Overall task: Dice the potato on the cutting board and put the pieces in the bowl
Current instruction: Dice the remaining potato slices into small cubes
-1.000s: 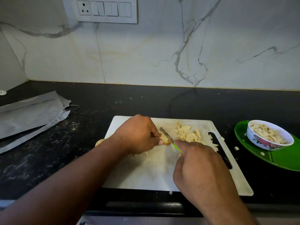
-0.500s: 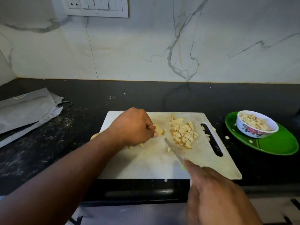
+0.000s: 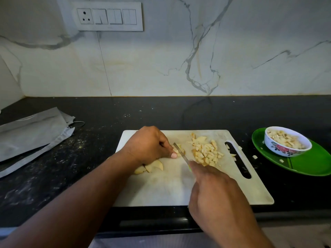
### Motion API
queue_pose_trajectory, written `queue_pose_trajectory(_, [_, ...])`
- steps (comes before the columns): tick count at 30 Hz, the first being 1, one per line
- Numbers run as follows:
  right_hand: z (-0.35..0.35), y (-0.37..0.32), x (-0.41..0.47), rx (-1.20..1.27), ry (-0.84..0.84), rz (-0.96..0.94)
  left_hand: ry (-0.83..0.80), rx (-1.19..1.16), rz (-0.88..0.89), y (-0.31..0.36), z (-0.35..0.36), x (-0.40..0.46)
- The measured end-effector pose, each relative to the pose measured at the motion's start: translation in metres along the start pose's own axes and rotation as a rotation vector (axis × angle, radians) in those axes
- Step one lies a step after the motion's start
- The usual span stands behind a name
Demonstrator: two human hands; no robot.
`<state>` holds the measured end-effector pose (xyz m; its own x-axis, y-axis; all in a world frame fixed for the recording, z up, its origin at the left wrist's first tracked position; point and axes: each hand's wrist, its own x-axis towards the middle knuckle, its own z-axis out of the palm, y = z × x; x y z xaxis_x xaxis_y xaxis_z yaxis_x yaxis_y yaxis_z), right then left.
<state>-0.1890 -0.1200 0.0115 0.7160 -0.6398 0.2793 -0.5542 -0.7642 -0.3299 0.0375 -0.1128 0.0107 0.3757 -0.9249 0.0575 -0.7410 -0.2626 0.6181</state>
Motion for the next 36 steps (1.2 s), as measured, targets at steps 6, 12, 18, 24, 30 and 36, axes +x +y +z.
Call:
queue_pose_trajectory(6, [-0.017, 0.005, -0.026, -0.021, -0.084, 0.063, -0.007, -0.015, 0.004, -0.001, 0.001, 0.0])
queue_pose_trajectory(12, [-0.04, -0.003, -0.031, -0.045, -0.039, 0.067, -0.028, 0.055, 0.033, -0.004, -0.001, -0.003])
queue_pose_trajectory(18, [-0.007, -0.012, 0.004, 0.004, 0.086, 0.046, 0.022, 0.068, 0.028, -0.001, -0.001, -0.004])
queue_pose_trajectory(24, [0.006, -0.015, 0.006, -0.001, -0.008, 0.042, 0.021, 0.048, 0.024, -0.002, -0.002, -0.001])
queue_pose_trajectory(30, [0.003, -0.003, -0.027, -0.046, -0.146, 0.083, 0.006, 0.033, 0.002, -0.003, -0.001, 0.002])
queue_pose_trajectory(36, [-0.009, -0.002, -0.029, -0.087, -0.019, 0.092, 0.03, 0.058, 0.031, -0.007, -0.005, -0.002])
